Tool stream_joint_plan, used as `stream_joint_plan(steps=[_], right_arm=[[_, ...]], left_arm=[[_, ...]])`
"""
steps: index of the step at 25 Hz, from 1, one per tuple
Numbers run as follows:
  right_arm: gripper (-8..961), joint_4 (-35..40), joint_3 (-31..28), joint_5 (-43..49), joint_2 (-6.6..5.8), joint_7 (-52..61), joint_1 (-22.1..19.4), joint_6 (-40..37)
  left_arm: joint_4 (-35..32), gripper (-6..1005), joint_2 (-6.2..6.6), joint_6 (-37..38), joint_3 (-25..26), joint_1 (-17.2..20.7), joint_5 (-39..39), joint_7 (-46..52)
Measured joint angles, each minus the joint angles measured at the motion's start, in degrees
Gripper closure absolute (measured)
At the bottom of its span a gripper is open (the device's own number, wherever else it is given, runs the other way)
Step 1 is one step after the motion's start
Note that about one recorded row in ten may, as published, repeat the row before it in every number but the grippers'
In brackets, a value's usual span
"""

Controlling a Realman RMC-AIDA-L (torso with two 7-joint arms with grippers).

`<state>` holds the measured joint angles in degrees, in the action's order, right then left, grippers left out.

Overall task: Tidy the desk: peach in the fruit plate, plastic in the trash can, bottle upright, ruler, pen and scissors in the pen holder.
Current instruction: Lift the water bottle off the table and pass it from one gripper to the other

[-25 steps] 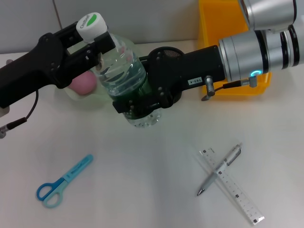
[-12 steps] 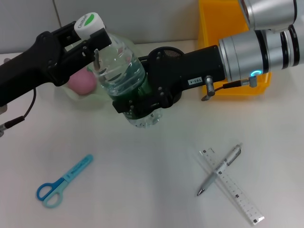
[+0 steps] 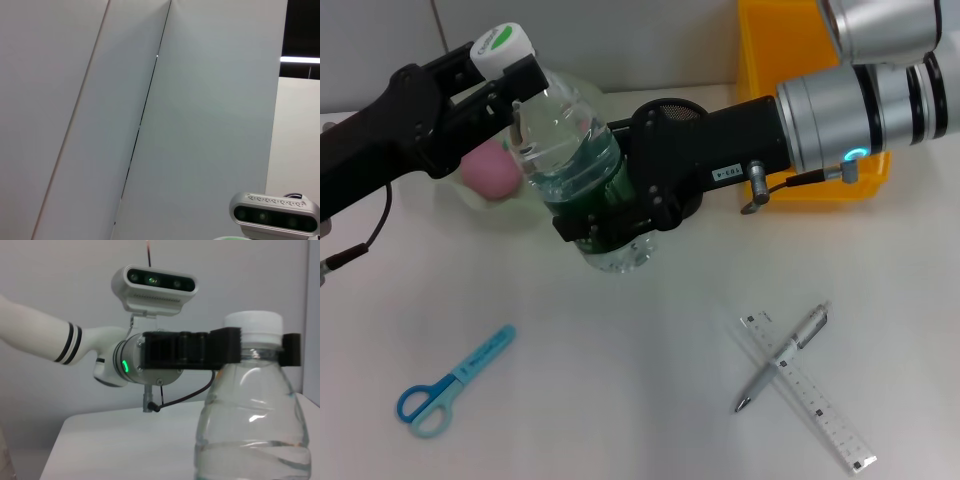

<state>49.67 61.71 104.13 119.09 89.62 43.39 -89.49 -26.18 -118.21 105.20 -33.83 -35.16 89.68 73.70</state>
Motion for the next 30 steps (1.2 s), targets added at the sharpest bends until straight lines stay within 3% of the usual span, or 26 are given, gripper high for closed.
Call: stream_joint_plan(steps=[30], right_arm=[[179, -0.9, 0.6, -0.2, 0.09, -0.2, -0.4, 2.5]], left_arm=[[-0.4, 558, 0.04, 0.3, 0.1, 0.6, -3.6, 0.4]])
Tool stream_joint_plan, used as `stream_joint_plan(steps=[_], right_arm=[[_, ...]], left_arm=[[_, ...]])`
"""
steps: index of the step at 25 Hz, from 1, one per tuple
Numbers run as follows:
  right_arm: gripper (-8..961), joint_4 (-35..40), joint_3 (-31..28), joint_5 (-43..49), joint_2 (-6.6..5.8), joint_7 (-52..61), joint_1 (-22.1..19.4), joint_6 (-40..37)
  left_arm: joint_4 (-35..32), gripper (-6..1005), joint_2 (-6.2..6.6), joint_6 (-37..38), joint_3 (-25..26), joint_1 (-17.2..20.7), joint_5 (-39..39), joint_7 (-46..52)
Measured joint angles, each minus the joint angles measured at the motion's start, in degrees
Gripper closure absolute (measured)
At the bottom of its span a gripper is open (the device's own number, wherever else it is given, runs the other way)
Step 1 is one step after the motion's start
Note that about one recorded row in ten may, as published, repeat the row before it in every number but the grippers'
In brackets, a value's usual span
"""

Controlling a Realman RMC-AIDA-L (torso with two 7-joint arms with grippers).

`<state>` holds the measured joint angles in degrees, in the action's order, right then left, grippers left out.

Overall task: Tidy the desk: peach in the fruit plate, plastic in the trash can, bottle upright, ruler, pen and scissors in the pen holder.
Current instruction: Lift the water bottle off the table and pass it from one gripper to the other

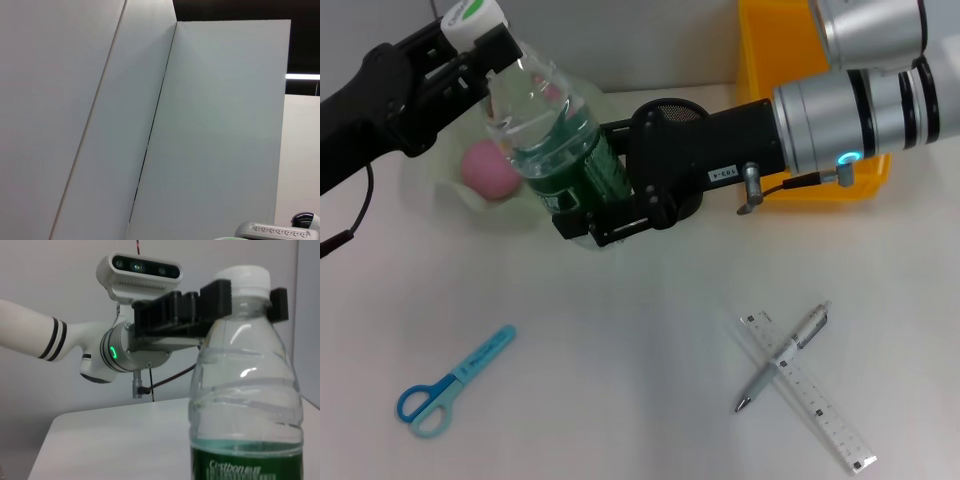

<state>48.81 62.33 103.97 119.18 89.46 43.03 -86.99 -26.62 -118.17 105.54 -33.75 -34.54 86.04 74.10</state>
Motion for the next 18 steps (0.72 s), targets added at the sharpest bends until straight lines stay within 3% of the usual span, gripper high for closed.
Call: stream_joint_plan(steps=[18], right_arm=[[178, -2.8, 0.1, 0.7, -0.28, 0.0, 0.0, 1.4]], left_arm=[[0.0, 558, 0.05, -0.3, 0.0, 0.0, -1.9, 0.1]])
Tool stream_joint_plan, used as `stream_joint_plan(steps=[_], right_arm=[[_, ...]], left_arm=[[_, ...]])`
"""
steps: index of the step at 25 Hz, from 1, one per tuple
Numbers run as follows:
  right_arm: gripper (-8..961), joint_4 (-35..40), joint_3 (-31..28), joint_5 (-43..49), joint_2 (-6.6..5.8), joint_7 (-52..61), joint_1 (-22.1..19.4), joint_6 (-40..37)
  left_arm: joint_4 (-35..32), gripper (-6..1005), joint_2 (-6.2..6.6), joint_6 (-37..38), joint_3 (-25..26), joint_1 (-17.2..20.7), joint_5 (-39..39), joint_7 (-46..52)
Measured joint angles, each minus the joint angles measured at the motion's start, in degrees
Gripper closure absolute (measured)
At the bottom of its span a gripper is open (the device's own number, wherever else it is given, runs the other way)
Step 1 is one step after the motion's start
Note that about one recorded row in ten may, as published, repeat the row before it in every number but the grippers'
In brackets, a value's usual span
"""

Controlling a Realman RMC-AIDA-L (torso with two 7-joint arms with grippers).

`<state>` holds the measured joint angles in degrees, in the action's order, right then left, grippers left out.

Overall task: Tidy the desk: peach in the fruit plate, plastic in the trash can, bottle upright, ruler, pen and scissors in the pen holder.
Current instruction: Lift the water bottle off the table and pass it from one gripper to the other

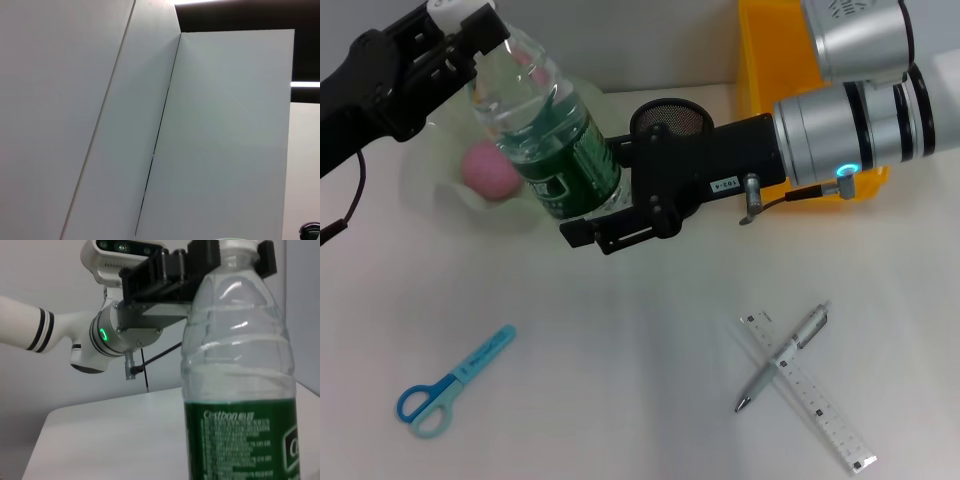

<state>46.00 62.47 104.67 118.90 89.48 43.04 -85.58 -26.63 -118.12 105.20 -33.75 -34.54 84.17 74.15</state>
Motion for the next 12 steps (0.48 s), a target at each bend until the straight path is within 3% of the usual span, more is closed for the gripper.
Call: stream_joint_plan(steps=[12], right_arm=[[177, -1.3, 0.1, 1.6, 0.02, 0.1, -0.1, 0.7]], left_arm=[[0.0, 558, 0.0, -0.1, 0.3, 0.0, -1.2, 0.1]])
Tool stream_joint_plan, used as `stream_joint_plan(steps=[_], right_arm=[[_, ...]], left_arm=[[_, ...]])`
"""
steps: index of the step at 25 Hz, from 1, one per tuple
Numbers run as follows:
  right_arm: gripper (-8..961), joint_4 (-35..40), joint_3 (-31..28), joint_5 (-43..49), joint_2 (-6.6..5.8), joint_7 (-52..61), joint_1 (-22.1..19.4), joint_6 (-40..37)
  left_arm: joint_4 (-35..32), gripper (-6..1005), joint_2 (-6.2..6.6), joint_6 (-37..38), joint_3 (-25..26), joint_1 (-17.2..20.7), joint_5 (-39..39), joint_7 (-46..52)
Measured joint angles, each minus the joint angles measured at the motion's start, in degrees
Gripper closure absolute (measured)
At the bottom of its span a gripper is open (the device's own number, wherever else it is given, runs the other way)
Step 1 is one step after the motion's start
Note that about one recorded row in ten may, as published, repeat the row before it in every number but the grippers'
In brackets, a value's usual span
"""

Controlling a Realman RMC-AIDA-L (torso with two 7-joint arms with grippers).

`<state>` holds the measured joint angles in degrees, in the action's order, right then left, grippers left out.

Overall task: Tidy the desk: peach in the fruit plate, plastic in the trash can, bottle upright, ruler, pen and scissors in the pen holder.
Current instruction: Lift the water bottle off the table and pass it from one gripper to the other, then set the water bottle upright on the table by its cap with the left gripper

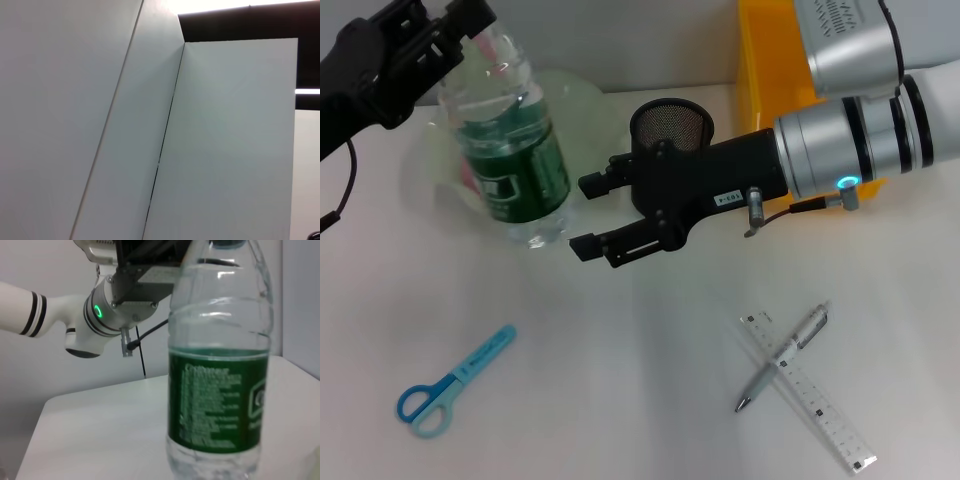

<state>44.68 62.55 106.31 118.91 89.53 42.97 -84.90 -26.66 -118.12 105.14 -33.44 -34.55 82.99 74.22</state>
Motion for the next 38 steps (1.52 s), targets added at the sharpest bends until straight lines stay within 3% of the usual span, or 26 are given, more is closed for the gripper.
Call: stream_joint_plan(steps=[10, 13, 18, 24, 38], right_arm=[[178, -0.1, 0.0, 1.4, 0.01, 0.2, -1.7, 1.7], [179, 0.1, -0.2, 1.5, 0.13, -0.4, -2.7, 3.4], [179, -0.1, -0.5, 1.5, 0.17, -1.5, -4.0, 4.9], [180, -0.1, -0.6, 1.5, 0.11, -1.5, -5.2, 5.1], [180, -0.2, 0.0, 1.0, 0.24, -2.1, -6.4, 4.6]], left_arm=[[0.0, 559, 0.14, -0.8, 0.5, 0.9, 0.1, -0.1], [-0.3, 559, 0.23, -3.1, 0.5, 3.6, 0.2, -3.2], [-0.3, 559, 0.17, -3.4, 0.5, 4.0, 0.3, -4.2], [1.2, 559, -0.19, -9.3, 0.3, 6.8, 0.3, -12.0], [8.0, 559, -0.44, -18.3, 0.4, 7.2, -3.0, -24.2]])
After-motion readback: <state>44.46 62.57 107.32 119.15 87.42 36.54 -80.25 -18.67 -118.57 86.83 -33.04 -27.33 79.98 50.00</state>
